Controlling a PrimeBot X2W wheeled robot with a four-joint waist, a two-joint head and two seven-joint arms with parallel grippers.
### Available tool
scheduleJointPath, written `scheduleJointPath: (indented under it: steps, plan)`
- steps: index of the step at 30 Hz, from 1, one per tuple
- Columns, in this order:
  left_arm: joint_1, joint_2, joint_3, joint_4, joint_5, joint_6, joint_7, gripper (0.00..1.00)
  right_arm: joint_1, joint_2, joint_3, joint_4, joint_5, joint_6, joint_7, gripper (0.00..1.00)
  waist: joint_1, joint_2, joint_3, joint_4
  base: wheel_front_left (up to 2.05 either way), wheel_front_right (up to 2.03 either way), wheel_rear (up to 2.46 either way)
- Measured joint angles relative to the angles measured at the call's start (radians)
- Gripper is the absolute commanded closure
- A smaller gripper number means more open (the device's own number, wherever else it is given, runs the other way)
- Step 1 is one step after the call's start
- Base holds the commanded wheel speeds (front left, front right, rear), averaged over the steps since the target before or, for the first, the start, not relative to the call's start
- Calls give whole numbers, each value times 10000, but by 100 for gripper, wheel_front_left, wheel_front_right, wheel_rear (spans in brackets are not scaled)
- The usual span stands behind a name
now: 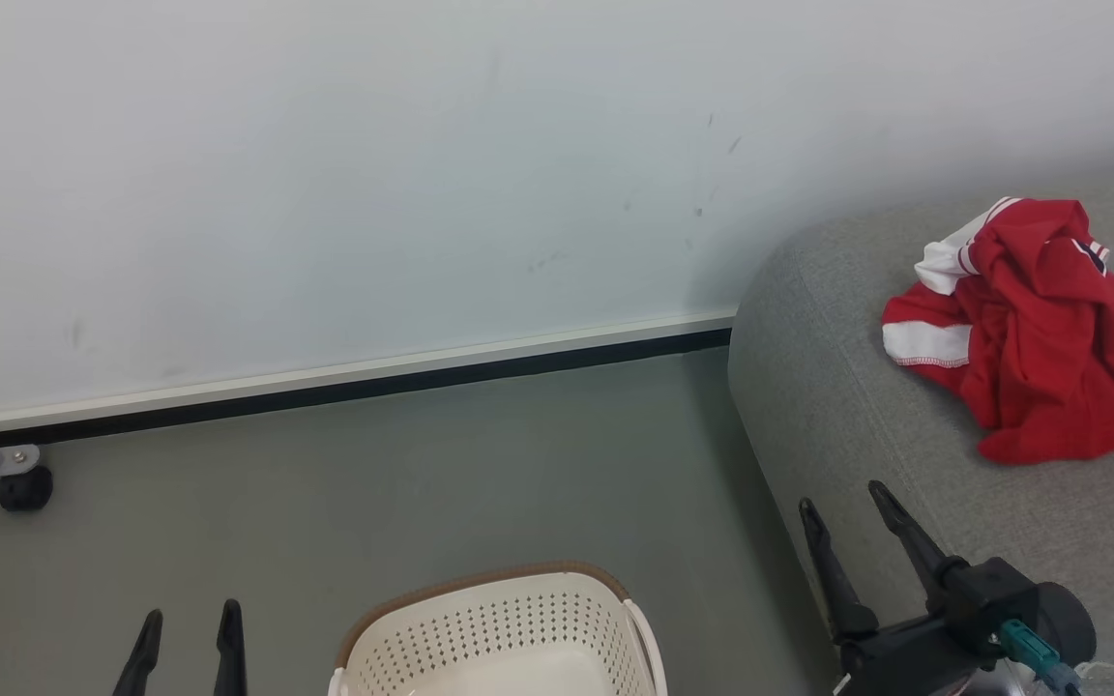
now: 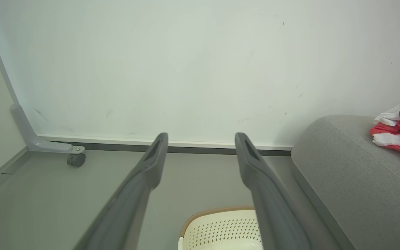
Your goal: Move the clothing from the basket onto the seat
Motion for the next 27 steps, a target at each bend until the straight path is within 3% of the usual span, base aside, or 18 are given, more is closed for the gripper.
scheduleJointPath:
  steps: [11, 27]
  plan:
    - [743, -100, 606, -621, 420, 75, 0, 0, 1285, -169, -936, -1442, -245, -161, -23, 0, 0, 0, 144, -128, 0, 0, 0]
    - [762, -253, 738, -874, 686, 75, 0, 0, 1299, -96, -1762, -2228, -750, -174, -25, 0, 0, 0, 406, -69, 0, 0, 0]
